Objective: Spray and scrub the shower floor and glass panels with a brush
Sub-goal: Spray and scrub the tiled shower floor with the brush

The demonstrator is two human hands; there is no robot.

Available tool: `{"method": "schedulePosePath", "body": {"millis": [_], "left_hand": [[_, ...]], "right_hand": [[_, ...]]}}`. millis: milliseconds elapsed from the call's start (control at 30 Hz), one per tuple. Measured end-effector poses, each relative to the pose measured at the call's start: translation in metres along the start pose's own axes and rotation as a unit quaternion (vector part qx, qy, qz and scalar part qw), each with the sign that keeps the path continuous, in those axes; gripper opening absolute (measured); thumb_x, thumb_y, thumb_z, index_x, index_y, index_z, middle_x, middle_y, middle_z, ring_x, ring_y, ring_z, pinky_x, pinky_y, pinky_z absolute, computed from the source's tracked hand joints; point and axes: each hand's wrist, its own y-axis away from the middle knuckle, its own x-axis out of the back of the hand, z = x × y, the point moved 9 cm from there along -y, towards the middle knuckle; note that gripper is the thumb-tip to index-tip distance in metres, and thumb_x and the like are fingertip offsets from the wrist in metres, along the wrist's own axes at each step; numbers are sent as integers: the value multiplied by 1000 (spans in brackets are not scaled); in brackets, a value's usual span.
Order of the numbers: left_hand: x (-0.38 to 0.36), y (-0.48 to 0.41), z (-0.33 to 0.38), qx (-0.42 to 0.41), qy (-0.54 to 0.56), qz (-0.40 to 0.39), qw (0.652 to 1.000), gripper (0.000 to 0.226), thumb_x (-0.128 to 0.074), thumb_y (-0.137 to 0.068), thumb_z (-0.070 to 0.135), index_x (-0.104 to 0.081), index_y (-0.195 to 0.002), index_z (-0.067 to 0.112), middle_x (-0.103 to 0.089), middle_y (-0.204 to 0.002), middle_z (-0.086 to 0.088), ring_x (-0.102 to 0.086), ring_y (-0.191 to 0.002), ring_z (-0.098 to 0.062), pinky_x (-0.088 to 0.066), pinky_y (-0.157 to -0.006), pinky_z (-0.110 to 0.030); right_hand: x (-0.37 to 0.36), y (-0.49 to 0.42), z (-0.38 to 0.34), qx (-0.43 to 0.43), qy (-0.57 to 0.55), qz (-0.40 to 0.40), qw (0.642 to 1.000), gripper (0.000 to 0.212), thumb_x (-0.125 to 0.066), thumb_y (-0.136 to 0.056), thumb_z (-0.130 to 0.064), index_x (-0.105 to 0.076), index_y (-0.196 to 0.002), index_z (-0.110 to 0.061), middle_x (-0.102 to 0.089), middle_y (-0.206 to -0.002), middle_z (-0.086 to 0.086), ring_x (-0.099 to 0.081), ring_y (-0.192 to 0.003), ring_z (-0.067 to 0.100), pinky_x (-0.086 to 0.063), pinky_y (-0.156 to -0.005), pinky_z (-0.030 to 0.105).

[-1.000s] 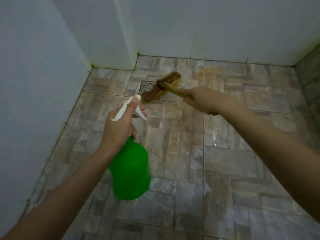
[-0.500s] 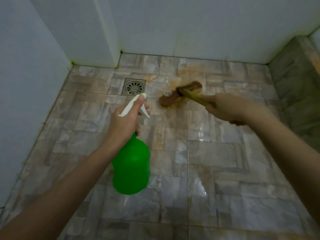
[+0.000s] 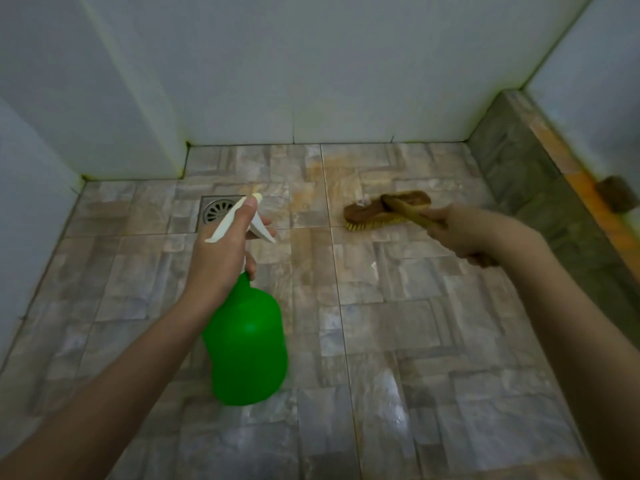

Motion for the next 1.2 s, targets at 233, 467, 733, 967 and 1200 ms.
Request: {"method": "schedulePosePath", "body": {"millis": [233, 467, 733, 967, 1200], "left_hand": [[-4, -12, 0, -6, 5, 8, 1000, 43, -51, -99, 53, -70, -60, 57, -77, -87, 13, -55, -55, -25, -45, -50, -28], [4, -22, -21, 23, -2, 24, 999, 50, -54, -96, 56, -77, -85, 14, -78, -94, -10, -52, -40, -19, -49, -55, -36], [15, -29, -21, 21, 6, 41, 999, 42, -53, -95, 60, -73, -60, 49, -73, -104, -25, -59, -59, -28, -49, -58, -35], [24, -25, -25, 19, 1, 42, 999, 43, -53, -97, 56, -77, -78, 25, -78, -88, 0, -56, -46, -17, -48, -51, -29], [25, -15, -36, 13, -35, 31, 999, 51, -54, -95, 58, -77, -81, 15, -76, -87, -14, -59, -48, -20, -49, -47, -26]], "right_hand": [[13, -87, -72, 63, -129, 140, 980, 85, -35, -94, -4, 11, -145, -53, -61, -90, 19, -59, -58, 27, -45, -42, 30], [7, -86, -120, 62, -84, 77, 992, 89, -32, -90, 6, 8, -149, -48, -61, -86, 19, -60, -54, 25, -45, -36, 27], [18, -82, -140, 44, -35, 64, 996, 61, -37, -93, 3, -25, -150, -16, -58, -84, 17, -56, -58, 23, -49, -47, 31], [26, -62, -147, 11, -23, 11, 1000, 34, -41, -95, -2, -46, -128, -2, -55, -74, 13, -50, -50, 18, -42, -43, 27], [20, -73, -169, 85, -44, 56, 994, 72, -36, -93, 2, -12, -153, -29, -57, -99, 21, -56, -59, 22, -46, -42, 30]]}}
